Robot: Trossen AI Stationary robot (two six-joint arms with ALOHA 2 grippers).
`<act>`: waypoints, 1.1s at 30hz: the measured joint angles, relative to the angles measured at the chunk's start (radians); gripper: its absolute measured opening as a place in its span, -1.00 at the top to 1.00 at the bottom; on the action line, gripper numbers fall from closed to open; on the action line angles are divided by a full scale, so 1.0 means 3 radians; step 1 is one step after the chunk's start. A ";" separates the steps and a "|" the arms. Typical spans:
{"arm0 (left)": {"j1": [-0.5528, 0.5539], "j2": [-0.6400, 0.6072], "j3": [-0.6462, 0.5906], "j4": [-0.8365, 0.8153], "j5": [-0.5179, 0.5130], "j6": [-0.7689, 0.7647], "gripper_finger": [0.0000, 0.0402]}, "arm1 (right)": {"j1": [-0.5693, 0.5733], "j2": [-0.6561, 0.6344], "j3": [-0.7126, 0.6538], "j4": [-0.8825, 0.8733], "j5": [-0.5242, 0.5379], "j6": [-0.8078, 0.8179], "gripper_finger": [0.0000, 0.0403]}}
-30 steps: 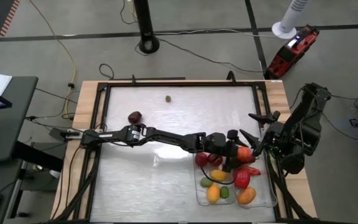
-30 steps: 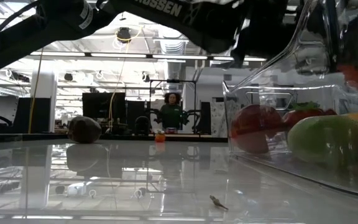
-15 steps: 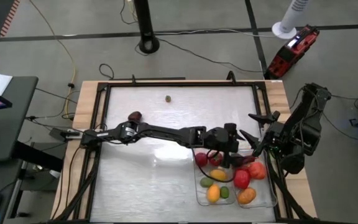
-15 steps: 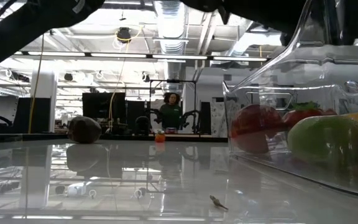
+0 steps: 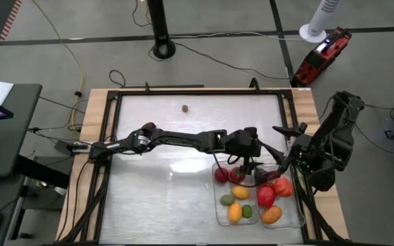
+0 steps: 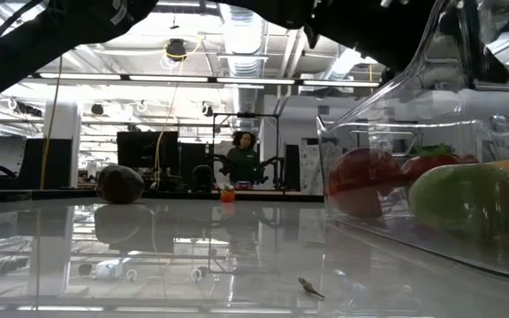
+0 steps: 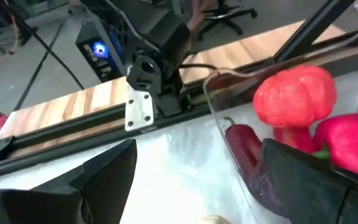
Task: Sort produce into baskets
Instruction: Put the persimmon into the left transparent bin
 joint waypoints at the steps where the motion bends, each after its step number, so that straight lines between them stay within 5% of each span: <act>1: 0.0021 -0.0010 0.0001 -0.0017 0.0034 -0.0005 -0.65 | 0.0000 0.0000 -0.0008 0.0006 -0.0001 0.0000 -0.88; 10: 0.0040 -0.0186 -0.0828 0.0646 0.0031 0.0098 -0.35 | 0.0142 0.0000 -0.0029 0.0047 -0.0040 0.0019 -0.88; 18: 0.0171 -0.1378 -0.2443 0.1437 -0.0186 0.0000 -0.17 | 0.0319 0.0003 -0.0030 0.0086 0.0097 0.0060 -0.88; 26: 0.0416 -0.2579 -0.3886 0.1596 -0.0602 -0.0353 -0.16 | 0.0281 0.0004 -0.0030 0.0084 0.0127 0.0085 -0.88; 33: 0.0881 -0.2908 -0.4663 0.1611 -0.0654 -0.0741 -0.16 | 0.0166 0.0004 -0.0031 0.0079 0.0105 0.0086 -0.88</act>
